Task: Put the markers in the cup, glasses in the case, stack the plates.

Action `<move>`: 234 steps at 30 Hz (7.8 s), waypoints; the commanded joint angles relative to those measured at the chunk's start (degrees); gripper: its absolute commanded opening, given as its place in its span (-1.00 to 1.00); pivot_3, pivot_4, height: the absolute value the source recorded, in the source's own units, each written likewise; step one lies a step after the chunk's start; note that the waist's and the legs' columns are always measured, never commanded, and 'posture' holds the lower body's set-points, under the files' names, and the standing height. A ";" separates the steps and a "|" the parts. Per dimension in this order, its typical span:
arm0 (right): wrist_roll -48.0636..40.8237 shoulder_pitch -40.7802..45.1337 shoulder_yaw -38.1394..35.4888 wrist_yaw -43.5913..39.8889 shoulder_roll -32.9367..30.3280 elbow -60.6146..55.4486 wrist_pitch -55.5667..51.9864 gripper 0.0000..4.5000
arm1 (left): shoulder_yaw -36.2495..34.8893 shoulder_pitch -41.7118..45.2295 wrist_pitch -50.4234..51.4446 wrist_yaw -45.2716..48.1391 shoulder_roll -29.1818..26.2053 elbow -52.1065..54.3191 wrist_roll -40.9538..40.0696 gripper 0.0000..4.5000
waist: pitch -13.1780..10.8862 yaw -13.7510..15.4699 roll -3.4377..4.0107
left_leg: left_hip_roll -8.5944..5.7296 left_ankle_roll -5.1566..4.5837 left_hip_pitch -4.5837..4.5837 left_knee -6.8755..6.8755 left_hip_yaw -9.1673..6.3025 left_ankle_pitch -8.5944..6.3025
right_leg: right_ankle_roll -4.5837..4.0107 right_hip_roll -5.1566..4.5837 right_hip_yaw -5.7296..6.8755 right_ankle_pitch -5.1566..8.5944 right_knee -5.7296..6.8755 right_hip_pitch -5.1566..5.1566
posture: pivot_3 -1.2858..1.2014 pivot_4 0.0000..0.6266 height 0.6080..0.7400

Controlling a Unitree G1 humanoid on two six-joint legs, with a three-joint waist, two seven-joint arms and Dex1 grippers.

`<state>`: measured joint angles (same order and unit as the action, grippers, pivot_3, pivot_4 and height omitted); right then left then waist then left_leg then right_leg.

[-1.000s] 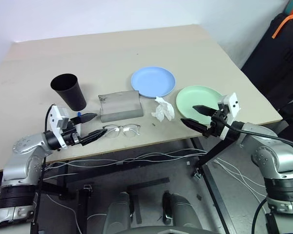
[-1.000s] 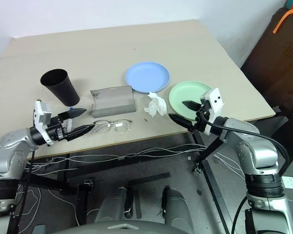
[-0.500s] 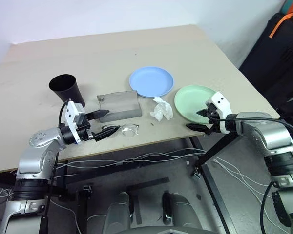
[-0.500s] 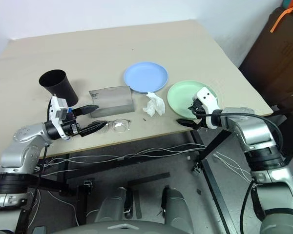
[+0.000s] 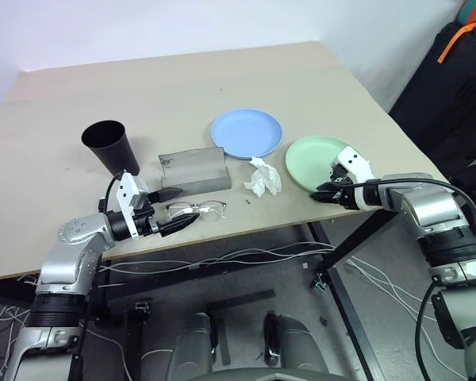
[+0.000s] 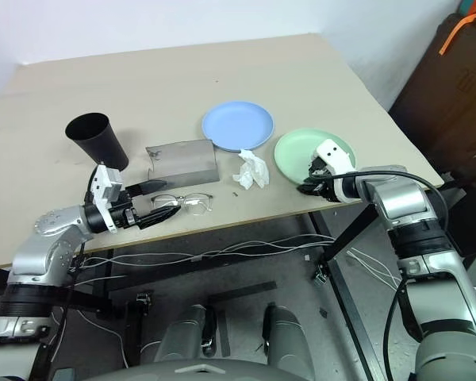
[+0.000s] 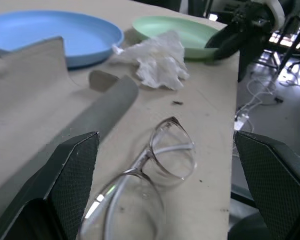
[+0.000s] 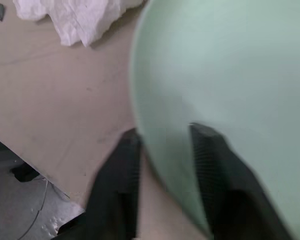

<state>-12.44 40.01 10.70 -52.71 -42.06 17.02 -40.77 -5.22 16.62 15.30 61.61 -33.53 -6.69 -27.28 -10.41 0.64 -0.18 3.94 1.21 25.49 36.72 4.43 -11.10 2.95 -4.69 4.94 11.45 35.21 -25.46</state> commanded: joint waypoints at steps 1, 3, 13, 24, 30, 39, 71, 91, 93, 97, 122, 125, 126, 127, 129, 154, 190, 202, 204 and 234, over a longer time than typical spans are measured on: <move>0.72 1.45 -1.15 -0.25 -0.60 -1.87 -0.62 -0.96 | -0.22 1.95 -2.08 0.77 0.10 -0.67 0.58 1.00 | 0.00 0.10 0.00 | 0.00 0.00 0.00 0.01 0.00 0.00 | 0.00 0.00 0.00 0.00 0.01 0.00 | 0.03 -0.52 1.00; 0.98 1.13 -1.67 -0.01 -1.72 -4.49 -2.01 -0.98 | -0.13 2.54 -2.71 1.19 0.32 -1.40 0.89 1.00 | 0.00 0.22 0.00 | 0.00 0.00 0.01 0.02 -0.03 0.00 | 0.00 -0.01 0.01 0.00 0.00 0.02 | 0.03 -0.52 1.00; -3.79 2.71 -7.80 0.26 -5.55 -21.39 -9.79 -0.98 | 0.67 7.98 -3.21 2.84 1.96 -6.40 1.61 1.00 | -0.01 -0.21 0.02 | 0.00 0.00 0.11 0.10 -0.02 -0.01 | 0.01 -0.02 0.01 0.00 0.01 -0.05 | 0.03 -0.52 1.00; 3.78 17.83 -4.86 10.20 12.81 3.39 15.54 -0.98 | 0.40 7.22 -2.69 1.67 3.04 -4.25 1.42 1.00 | -0.03 -1.48 0.04 | 0.01 -0.02 0.13 0.16 0.00 0.00 | 0.01 0.00 -0.01 -0.03 0.15 -0.07 | 0.03 -0.52 1.00; 6.68 31.03 -6.06 12.96 22.60 31.23 35.62 -0.98 | -1.08 4.49 -1.80 -0.52 2.20 -0.66 0.79 1.00 | -0.08 -1.75 0.10 | 0.01 -0.03 0.09 0.15 0.03 0.01 | 0.04 0.03 -0.04 -0.06 0.27 -0.09 | 0.03 -0.52 1.00; 8.68 39.43 -7.21 11.56 30.36 52.16 45.50 -0.98 | -3.32 -1.13 -0.14 -4.84 2.10 6.67 -0.54 1.00 | -0.08 -1.63 0.10 | 0.00 -0.03 0.09 0.13 0.03 0.01 | -0.05 0.01 -0.06 -0.19 0.23 -0.05 | 0.03 -0.52 1.00; 14.64 36.93 -9.21 11.87 36.36 57.99 45.06 -0.36 | -5.17 -7.03 0.27 -9.89 1.81 13.71 -1.90 1.00 | -0.09 -1.80 0.12 | 0.01 -0.02 0.03 0.12 0.02 0.01 | -0.15 0.02 -0.07 -0.13 0.32 -0.06 | 0.03 -0.52 1.00; 3.80 34.31 -16.36 -1.90 28.25 38.82 22.88 0.94 | -7.12 -5.78 -0.71 -9.68 1.16 11.05 -2.10 1.00 | -0.10 -1.53 0.14 | 0.01 0.00 0.03 0.11 0.00 -0.01 | -0.09 -0.01 -0.07 -0.08 0.22 -0.03 | 0.03 -0.52 1.00; 4.44 29.87 -14.24 -2.06 27.12 32.47 17.13 0.94 | -7.32 -5.26 -0.47 -9.49 0.83 10.75 -2.16 1.00 | -0.10 -1.54 0.14 | 0.01 0.00 0.03 0.07 0.01 -0.01 | -0.13 0.00 -0.07 -0.09 0.23 -0.05 | 0.03 -0.52 1.00; 6.22 22.75 -9.46 -1.73 25.20 23.28 7.74 0.94 | -7.39 -4.16 -0.44 -8.80 0.13 9.74 -1.87 1.00 | -0.11 -1.56 0.15 | 0.01 -0.01 0.04 0.03 0.03 0.00 | -0.18 0.00 -0.07 -0.12 0.25 -0.12 | 0.03 -0.52 1.00; 4.21 11.35 -10.74 10.56 26.98 15.69 21.45 0.94 | -7.77 -2.40 -3.92 -6.63 -0.21 3.92 -0.80 1.00 | -0.11 -1.57 0.15 | 0.02 0.00 0.09 0.04 0.06 0.00 | 0.01 0.01 -0.09 -0.01 0.22 -0.17 | 0.03 -0.52 1.00; 2.50 12.32 -12.13 10.11 26.97 17.05 21.02 0.94 | -7.73 -2.70 -3.72 -6.79 -0.18 4.33 -0.95 1.00 | -0.11 -1.59 0.15 | 0.02 0.00 0.09 0.03 0.06 0.00 | 0.01 0.01 -0.09 -0.01 0.22 -0.17 | 0.03 -0.52 1.00; 1.98 12.60 -12.48 9.87 26.93 17.32 21.43 0.94 | -7.75 -2.79 -3.66 -6.83 -0.20 4.49 -1.03 1.00 | -0.11 -1.59 0.15 | 0.02 0.00 0.09 0.03 0.06 0.00 | 0.01 0.01 -0.09 -0.01 0.23 -0.17 | 0.03 -0.52 1.00; 1.67 12.79 -12.72 9.80 26.86 17.33 21.84 0.94 | -7.84 -2.88 -3.56 -6.91 -0.22 4.67 -1.16 1.00 | -0.11 -1.59 0.15 | 0.02 0.00 0.09 0.04 0.06 0.00 | 0.01 0.01 -0.09 -0.01 0.22 -0.17 | 0.03 -0.52 1.00; 1.37 12.95 -12.92 9.55 26.68 17.19 22.78 0.94 | -7.98 -3.00 -3.39 -7.08 -0.27 4.93 -1.33 1.00 | -0.11 -1.58 0.15 | 0.02 0.00 0.09 0.04 0.06 0.00 | 0.01 0.01 -0.09 -0.01 0.22 -0.17 | 0.03 -0.52 1.00; 0.79 13.30 -11.30 10.53 22.87 12.80 9.43 0.94 | -7.45 -1.55 -1.14 -8.66 -0.09 6.52 -1.54 1.00 | -0.47 -2.91 0.63 | -5.89 -0.13 -0.19 -1.62 -8.74 1.48 | 0.90 -2.15 2.17 1.90 1.88 1.03 | 0.03 -0.52 1.00; -0.76 9.93 -9.87 10.31 18.87 5.60 2.84 0.94 | -6.80 -0.20 0.04 -9.43 0.47 7.29 -1.29 1.00 | -0.89 -1.74 0.52 | -6.19 1.21 0.00 -3.66 -9.60 3.73 | 1.32 -1.99 1.52 4.09 2.77 2.10 | 0.03 -0.52 1.00; 3.04 6.35 -4.36 8.87 17.61 5.38 3.29 0.94 | -6.66 -0.53 -0.14 -9.35 0.83 7.43 -1.19 1.00 | -0.90 -1.64 0.49 | -6.16 1.19 -0.02 -3.61 -9.50 3.72 | 1.34 -1.99 1.45 4.05 2.77 2.10 | 0.03 -0.52 1.00; 4.87 5.96 -2.88 9.06 17.34 6.63 4.47 0.94 | -6.62 -0.58 -0.22 -9.34 0.85 7.43 -1.08 1.00 | -0.90 -1.61 0.49 | -6.16 1.19 -0.03 -3.61 -9.50 3.72 | 1.34 -1.99 1.45 4.05 2.77 2.11 | 0.03 -0.52 1.00; 4.61 32.01 -13.84 18.29 22.55 40.53 24.15 -0.99 | -8.01 -3.15 -0.22 -11.32 1.39 9.65 -1.70 1.00 | -0.91 -1.65 0.37 | -6.06 1.20 -0.10 -3.62 -9.39 3.72 | 1.28 -1.84 1.40 4.01 2.76 2.11 | 0.03 -0.52 1.00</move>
<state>-8.80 69.89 -1.76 -36.89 -20.46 51.28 -22.69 -12.06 13.50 15.79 50.57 -31.85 0.86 -28.13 -11.32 -1.01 0.19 -2.13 2.41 25.41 33.10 -4.98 -7.38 4.23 -6.54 6.34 15.45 37.96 -23.35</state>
